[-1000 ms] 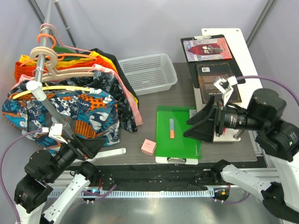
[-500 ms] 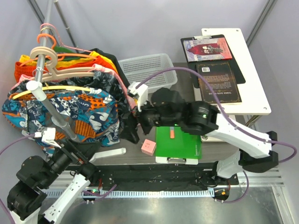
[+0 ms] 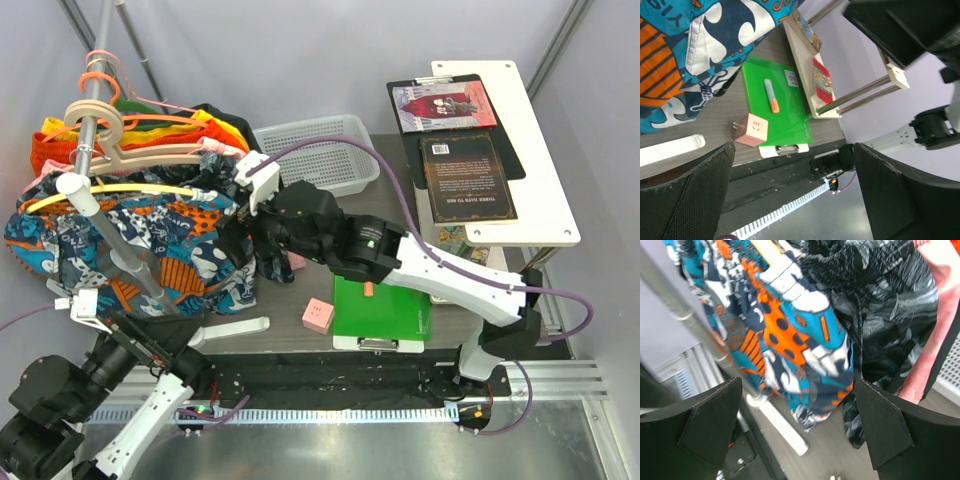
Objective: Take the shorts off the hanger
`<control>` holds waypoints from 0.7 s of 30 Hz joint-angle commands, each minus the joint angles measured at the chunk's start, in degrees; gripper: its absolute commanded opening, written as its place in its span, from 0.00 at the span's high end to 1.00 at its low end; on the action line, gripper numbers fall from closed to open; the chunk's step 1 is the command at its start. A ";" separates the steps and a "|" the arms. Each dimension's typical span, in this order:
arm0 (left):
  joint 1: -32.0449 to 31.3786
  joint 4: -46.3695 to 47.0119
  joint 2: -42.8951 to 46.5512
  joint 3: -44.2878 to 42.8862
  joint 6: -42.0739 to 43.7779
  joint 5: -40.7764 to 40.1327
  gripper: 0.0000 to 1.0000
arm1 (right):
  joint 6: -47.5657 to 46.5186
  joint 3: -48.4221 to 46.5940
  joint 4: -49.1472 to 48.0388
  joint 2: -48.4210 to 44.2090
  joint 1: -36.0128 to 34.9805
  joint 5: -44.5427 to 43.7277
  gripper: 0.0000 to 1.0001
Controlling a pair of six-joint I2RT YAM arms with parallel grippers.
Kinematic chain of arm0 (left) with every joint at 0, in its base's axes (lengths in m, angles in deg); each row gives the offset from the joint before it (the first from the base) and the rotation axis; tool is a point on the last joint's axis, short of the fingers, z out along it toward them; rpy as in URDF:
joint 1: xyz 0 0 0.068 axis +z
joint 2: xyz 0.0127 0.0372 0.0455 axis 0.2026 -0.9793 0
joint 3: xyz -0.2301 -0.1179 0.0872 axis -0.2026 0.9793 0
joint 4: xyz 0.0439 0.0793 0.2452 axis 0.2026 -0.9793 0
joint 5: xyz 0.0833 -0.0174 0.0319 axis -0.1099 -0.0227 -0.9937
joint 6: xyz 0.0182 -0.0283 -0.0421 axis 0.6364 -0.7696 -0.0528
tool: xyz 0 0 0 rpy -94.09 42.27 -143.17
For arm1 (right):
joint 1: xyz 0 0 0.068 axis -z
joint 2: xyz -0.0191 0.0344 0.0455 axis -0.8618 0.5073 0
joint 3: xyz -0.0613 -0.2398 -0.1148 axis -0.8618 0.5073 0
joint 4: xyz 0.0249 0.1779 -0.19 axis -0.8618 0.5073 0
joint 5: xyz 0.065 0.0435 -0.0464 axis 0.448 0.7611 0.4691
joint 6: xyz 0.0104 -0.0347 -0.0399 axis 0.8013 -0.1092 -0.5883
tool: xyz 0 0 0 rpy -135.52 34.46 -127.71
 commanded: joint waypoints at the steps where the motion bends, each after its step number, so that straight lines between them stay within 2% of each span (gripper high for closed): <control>1: -0.92 2.79 2.66 -1.16 -2.76 1.08 0.00 | -4.84 -5.41 -5.28 2.91 0.00 -4.91 0.00; 4: -2.14 -1.33 2.76 -2.39 -2.49 -3.64 0.00 | -5.11 -6.03 -7.56 4.59 0.53 -6.32 0.00; 9: -5.05 -5.64 4.51 -4.58 -4.86 -7.36 0.00 | -8.08 -5.95 -11.59 6.70 2.11 0.96 0.03; 13: -6.28 -6.79 7.06 -5.29 -6.62 -9.03 0.01 | -11.96 -4.72 -14.24 7.41 2.20 6.68 0.14; 14: -6.28 -6.79 7.41 -5.11 -7.15 -8.95 0.02 | -12.31 -3.85 -15.03 7.41 2.29 8.78 0.22; 16: -6.37 -6.71 7.85 -4.32 -7.59 -8.16 0.02 | -12.32 -3.14 -16.79 7.41 3.51 10.81 0.27; 17: -6.37 -6.62 7.77 -4.06 -7.59 -7.89 0.02 | -11.88 -2.87 -17.40 7.58 4.04 12.30 0.35; 21: -6.37 -6.71 6.89 -3.62 -6.98 -7.10 0.03 | -10.03 -1.91 -18.89 8.02 6.77 19.49 0.44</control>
